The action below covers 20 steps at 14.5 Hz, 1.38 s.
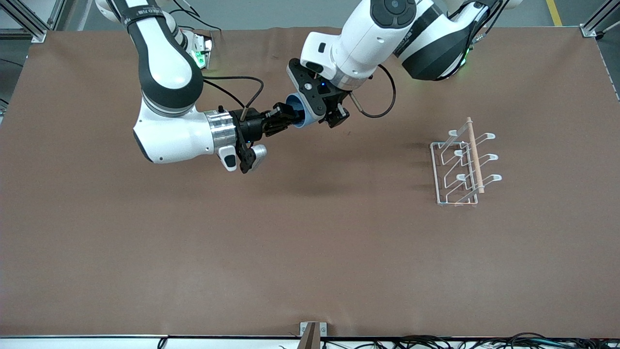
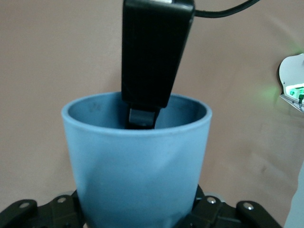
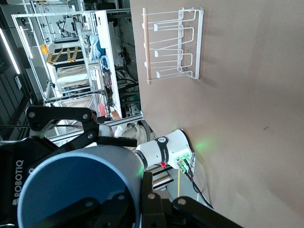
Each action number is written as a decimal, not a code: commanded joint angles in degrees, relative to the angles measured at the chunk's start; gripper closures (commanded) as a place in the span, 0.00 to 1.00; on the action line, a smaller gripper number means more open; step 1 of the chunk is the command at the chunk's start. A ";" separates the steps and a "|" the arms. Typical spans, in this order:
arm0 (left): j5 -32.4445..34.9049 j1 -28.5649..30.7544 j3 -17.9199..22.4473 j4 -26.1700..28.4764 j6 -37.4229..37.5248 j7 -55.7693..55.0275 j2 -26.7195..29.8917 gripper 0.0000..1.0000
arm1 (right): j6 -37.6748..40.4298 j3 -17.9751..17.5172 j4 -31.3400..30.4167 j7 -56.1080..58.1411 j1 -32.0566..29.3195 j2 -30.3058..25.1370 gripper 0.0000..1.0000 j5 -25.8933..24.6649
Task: Hang cup on cup holder
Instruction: 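Grasp the cup rim with the left gripper while the right gripper holds, then carry the cup to the rack while the right gripper releases, withdraws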
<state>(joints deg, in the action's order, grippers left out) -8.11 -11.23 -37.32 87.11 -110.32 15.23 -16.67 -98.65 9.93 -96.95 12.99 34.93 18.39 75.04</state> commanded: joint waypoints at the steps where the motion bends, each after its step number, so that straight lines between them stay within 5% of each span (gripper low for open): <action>1: 1.17 -0.63 -0.47 -1.07 -0.94 -1.34 -0.74 0.88 | -1.28 0.09 -0.34 -0.69 0.93 -0.81 0.97 1.77; 3: 0.99 -0.63 -0.39 -1.07 -0.94 -1.43 -0.65 0.92 | -1.20 0.09 -0.34 -0.69 0.93 -0.81 0.96 1.77; 4: 0.82 -0.55 -0.39 -1.07 -0.86 -1.34 -0.47 0.93 | -0.50 0.18 -0.25 -0.95 0.85 -0.81 0.65 1.69; 5: 0.73 -0.55 -0.39 -1.07 -0.68 -1.43 -0.30 0.93 | -0.58 0.26 -0.17 -0.34 0.76 -0.81 0.06 0.99; 6: 0.81 -0.46 -0.39 -1.07 -0.51 -1.34 -0.21 0.93 | -0.58 0.26 -0.25 -0.34 0.76 -0.81 0.00 0.90; 12: 2.74 0.68 0.32 -0.89 8.17 1.90 1.63 0.97 | -0.23 0.61 -0.16 -0.78 0.14 -1.25 0.00 0.81; 15: 10.45 1.65 0.76 -0.98 13.80 6.47 1.81 0.98 | -0.23 1.23 -0.25 -0.78 -1.78 -2.21 0.00 -1.56; 17: 16.78 1.91 0.67 -0.98 19.41 7.63 2.25 0.99 | -0.23 1.41 -0.25 -0.78 -3.71 -2.91 0.00 -6.02; 20: 29.16 0.95 0.49 -0.63 30.40 9.46 1.82 1.00 | 0.64 1.67 -0.25 -0.78 -8.98 -4.76 0.00 -20.59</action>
<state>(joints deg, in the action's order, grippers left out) 14.58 -9.34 -36.84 86.06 -85.40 22.82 -15.79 -98.87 12.06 -96.14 12.99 29.68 16.29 62.03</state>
